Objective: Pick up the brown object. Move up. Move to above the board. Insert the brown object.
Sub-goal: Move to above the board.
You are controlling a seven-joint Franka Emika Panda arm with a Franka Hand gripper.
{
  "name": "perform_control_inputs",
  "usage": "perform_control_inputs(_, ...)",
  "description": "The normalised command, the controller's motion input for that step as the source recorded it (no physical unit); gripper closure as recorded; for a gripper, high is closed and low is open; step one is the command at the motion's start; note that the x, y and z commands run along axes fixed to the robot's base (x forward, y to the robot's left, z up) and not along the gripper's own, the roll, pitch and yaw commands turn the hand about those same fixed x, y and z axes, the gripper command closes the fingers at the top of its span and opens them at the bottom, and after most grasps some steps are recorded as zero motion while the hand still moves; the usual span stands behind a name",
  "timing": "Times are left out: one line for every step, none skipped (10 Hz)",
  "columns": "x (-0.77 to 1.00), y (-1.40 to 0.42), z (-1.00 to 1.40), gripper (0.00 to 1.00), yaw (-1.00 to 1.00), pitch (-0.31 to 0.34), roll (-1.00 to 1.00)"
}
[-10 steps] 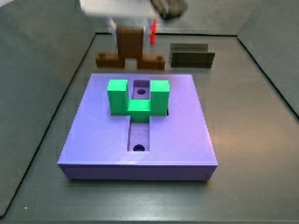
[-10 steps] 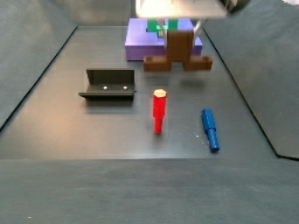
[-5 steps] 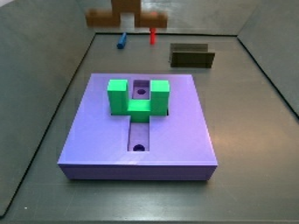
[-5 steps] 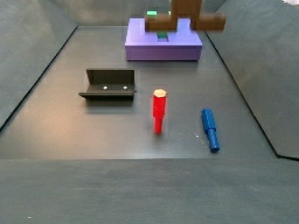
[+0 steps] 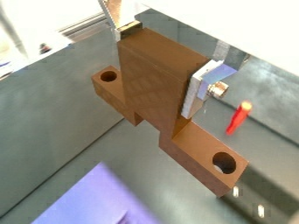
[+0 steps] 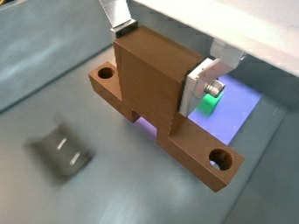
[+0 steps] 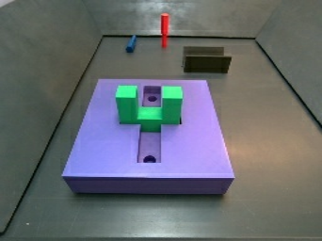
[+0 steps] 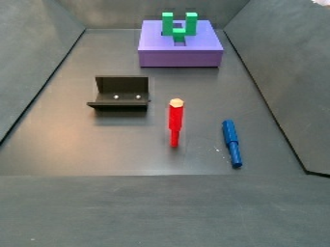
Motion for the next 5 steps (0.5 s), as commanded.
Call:
perform_control_inputs(0.37, -1.4, 0.26, 1.0, 0.01, 0.149, 0.02)
perform_control_inputs(0.42, -1.4, 0.26, 1.0, 0.0, 0.172, -0.01)
perform_control_inputs(0.44, -1.4, 0.28, 1.0, 0.0, 0.176, 0.0)
perform_control_inputs(0.3, -0.89, 0.19, 1.0, 0.01, 0.165, 0.04)
perform_control_inputs(0.21, -0.44, 0.1, 1.0, 0.01, 0.152, 0.04)
